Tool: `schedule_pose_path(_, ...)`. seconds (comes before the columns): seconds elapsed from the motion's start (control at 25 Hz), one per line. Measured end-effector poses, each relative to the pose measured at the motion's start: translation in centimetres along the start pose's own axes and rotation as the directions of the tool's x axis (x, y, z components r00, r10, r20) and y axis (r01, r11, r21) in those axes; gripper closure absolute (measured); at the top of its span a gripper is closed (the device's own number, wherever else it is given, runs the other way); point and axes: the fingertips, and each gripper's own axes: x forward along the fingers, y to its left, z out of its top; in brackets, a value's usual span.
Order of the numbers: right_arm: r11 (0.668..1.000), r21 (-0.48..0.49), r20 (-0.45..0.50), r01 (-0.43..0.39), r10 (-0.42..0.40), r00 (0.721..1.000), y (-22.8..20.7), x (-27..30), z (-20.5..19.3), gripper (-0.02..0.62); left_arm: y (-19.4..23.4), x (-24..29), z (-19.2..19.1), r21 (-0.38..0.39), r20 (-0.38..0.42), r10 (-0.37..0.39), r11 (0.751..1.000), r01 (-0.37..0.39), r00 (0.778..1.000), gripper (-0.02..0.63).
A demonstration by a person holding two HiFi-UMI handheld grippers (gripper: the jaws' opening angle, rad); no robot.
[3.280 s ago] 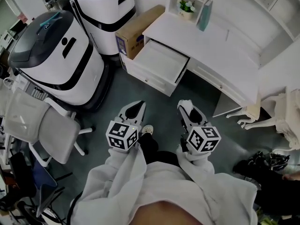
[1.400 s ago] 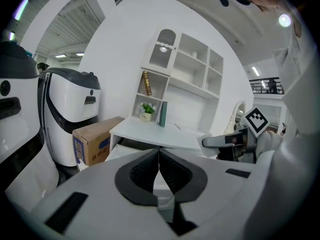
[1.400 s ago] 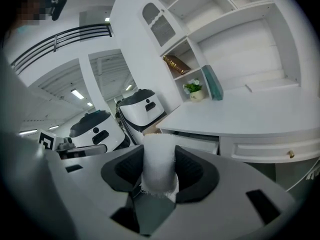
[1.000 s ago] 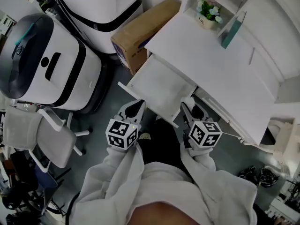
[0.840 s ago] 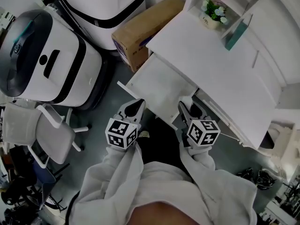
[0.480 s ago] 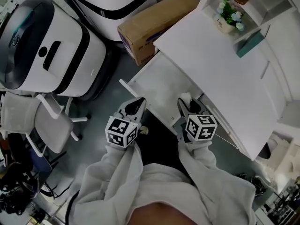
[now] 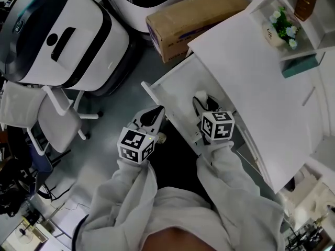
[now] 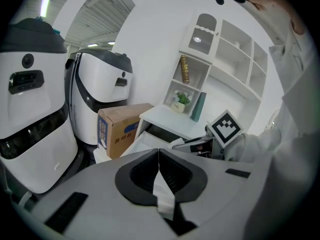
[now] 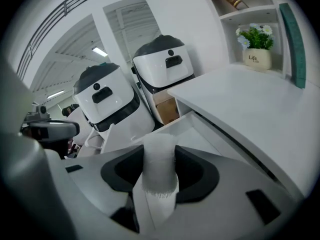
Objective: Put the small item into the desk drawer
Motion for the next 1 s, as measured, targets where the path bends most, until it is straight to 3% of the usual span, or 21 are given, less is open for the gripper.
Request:
schedule_pose_path(0.44,0.996,-0.079,-0.136,-0.043,0.032,0.99,-0.5,9.5,-1.6,0.403,2.7,-2.1,-2.1,-0.065,-0.034,0.104,0.992,-0.106,0.994,0.589)
schedule_pose_path(1.0,0.975,-0.222,-0.252,-0.033,-0.025,0.967,-2.5,16.9,-4.6,0.403,4.0,-2.9,-4.3,-0.124,-0.086,0.142,0.981,-0.152,0.986,0.589)
